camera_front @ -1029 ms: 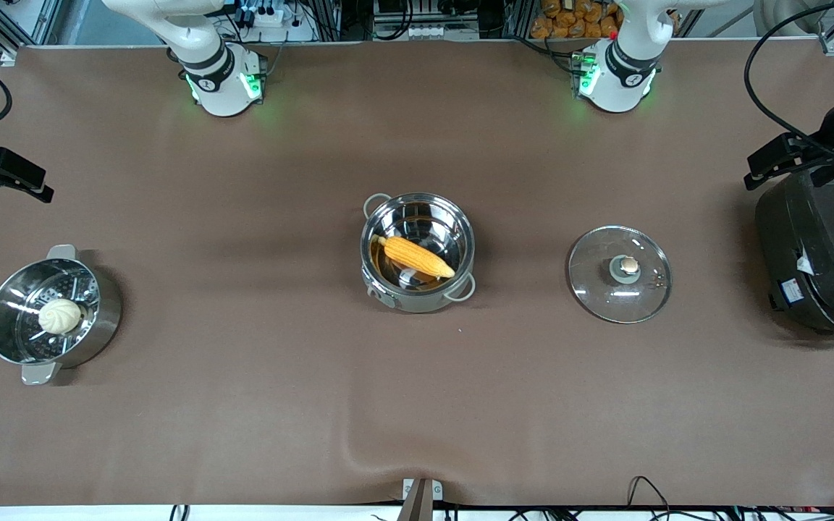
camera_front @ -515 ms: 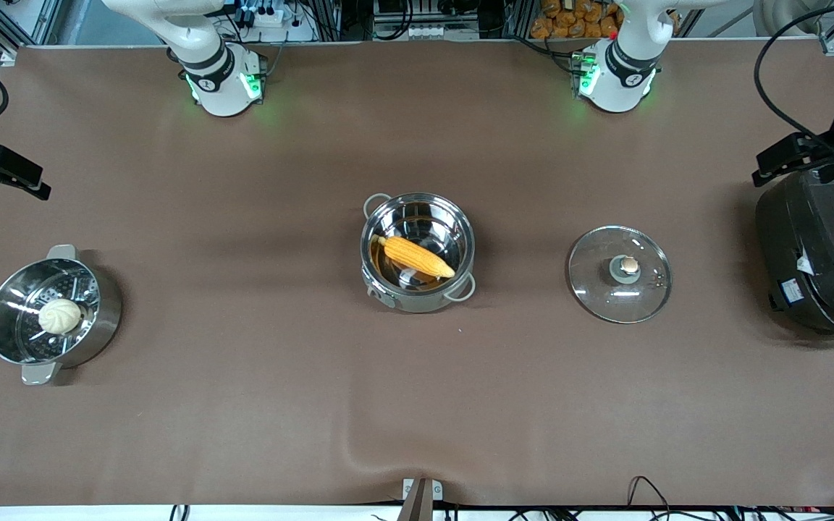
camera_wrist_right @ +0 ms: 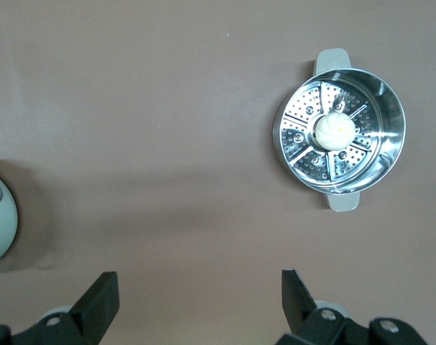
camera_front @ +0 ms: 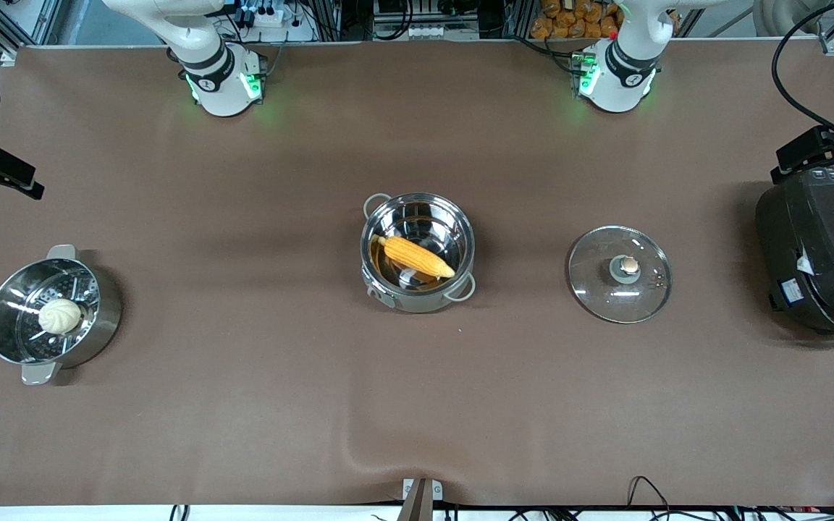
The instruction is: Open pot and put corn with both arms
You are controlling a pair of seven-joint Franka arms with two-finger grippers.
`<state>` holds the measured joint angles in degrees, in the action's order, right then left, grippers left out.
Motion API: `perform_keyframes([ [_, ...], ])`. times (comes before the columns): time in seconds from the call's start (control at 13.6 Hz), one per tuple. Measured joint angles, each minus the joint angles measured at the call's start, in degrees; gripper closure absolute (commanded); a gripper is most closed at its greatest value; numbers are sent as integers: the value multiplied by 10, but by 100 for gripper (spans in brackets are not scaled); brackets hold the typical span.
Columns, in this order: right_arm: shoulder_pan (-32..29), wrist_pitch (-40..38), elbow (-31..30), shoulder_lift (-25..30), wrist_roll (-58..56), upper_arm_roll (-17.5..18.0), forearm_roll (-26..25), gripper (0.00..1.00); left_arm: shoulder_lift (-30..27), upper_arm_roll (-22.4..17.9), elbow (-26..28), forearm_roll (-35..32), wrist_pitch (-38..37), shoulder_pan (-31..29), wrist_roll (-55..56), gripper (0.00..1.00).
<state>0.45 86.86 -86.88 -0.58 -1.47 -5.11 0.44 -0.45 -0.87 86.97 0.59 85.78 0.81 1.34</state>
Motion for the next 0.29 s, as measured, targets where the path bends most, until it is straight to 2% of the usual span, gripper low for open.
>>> perform_keyframes([
  [0.29,0,0,0,0,0,0,0,0,9,0,0,0,0,0,0,0],
])
